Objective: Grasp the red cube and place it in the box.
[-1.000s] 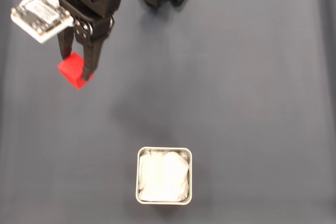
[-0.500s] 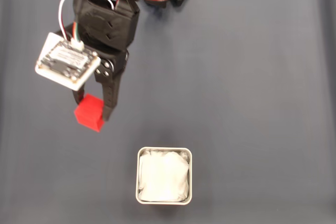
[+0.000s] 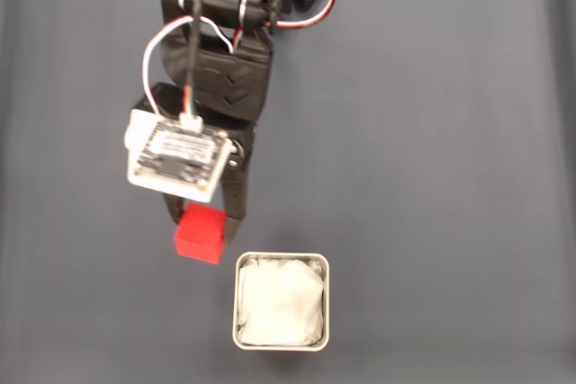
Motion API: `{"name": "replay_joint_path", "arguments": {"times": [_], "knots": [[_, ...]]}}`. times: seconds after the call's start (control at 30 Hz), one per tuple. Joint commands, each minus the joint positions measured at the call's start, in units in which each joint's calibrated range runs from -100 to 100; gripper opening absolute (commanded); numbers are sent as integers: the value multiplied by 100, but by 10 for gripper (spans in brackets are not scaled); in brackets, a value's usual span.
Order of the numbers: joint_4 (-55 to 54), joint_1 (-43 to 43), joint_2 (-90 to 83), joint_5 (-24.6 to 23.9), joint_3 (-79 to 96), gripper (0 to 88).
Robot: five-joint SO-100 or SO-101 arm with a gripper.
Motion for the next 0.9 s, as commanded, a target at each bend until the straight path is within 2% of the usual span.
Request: {"name": "replay_joint_path", "arguments": {"times": [0.0,0.87], "knots": [[-218,-235,-27,44,-284,61],[-1267,-889,86,68,254,57]]}}
